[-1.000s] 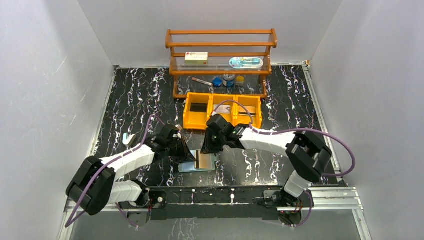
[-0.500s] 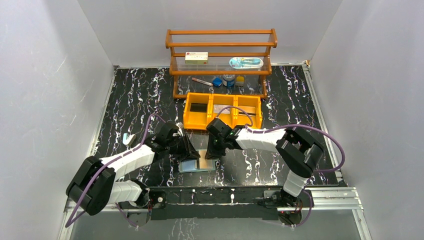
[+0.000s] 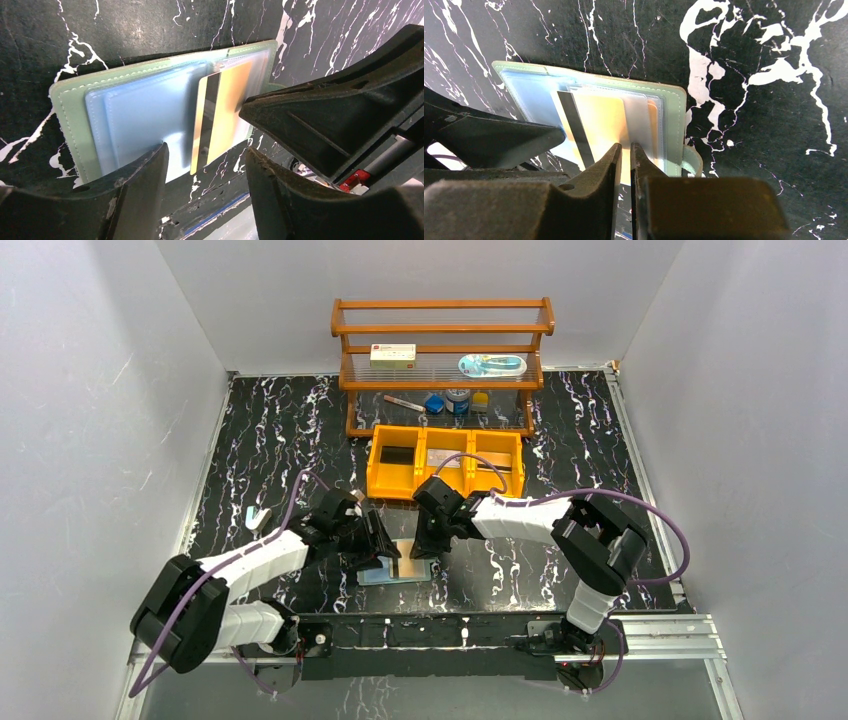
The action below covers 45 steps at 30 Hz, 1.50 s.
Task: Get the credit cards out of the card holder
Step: Remove the credit card from the card holder.
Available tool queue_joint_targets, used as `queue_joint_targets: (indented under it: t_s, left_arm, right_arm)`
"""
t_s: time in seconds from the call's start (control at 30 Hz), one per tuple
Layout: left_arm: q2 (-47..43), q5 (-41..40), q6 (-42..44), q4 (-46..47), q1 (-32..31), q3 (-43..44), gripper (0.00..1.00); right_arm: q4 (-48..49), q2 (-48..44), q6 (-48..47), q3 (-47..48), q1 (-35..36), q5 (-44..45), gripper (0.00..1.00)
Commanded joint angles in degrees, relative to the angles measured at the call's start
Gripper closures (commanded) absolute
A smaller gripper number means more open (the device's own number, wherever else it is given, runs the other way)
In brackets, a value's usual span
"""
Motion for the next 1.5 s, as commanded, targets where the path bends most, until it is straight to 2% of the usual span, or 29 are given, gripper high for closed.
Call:
queue_joint_targets:
  t_s: [0.0,0.17,0.37,0.53,0.67,0.9,1.23,1.47]
  left_arm:
    - [1.9,0.8,2.4,-1.9,-0.1,1.4,0.45]
    - [4.7,3.2,1.8,2.0,-0.1,2.2,0.6]
    - [6.1,4.3,1.7,3.2,-0.1,2.1,0.69]
    - [7.3,7.0,0.2,7.0,-0.1,0.9,0.82]
    - [6.0,5.4,-0.3,6.1,-0.1,0.6,0.99]
    - [1.9,-1.1,2.6,-3.3,-0.1,2.2,1.0]
    - [0.9,-4.8,5.7,-10.3,-0.1,5.9,1.0]
    - [-1.3,-6.2,7.6,-13.4,-0.1,8.3,1.0]
  right_arm:
    - [-1.7,0.6,-0.1,-1.6,-0.3,1.4,0.8]
    - [-1.2,0.7,-0.2,-1.9,-0.6,0.7,0.8]
    - [-1.0,0.4,0.1,-2.1,-0.7,0.5,0.8]
    - [-0.6,0.1,0.3,-2.3,-0.9,0.4,0.8]
    - [-0.7,0.2,0.4,-2.5,-1.1,0.5,0.8]
    - [-1.5,-0.5,0.5,-2.8,-1.6,1.4,0.81]
    - [-1.8,-1.1,-0.1,-2.6,-2.1,1.2,0.81]
    - [-0.3,-3.2,-5.2,1.5,-2.2,-2.0,0.78]
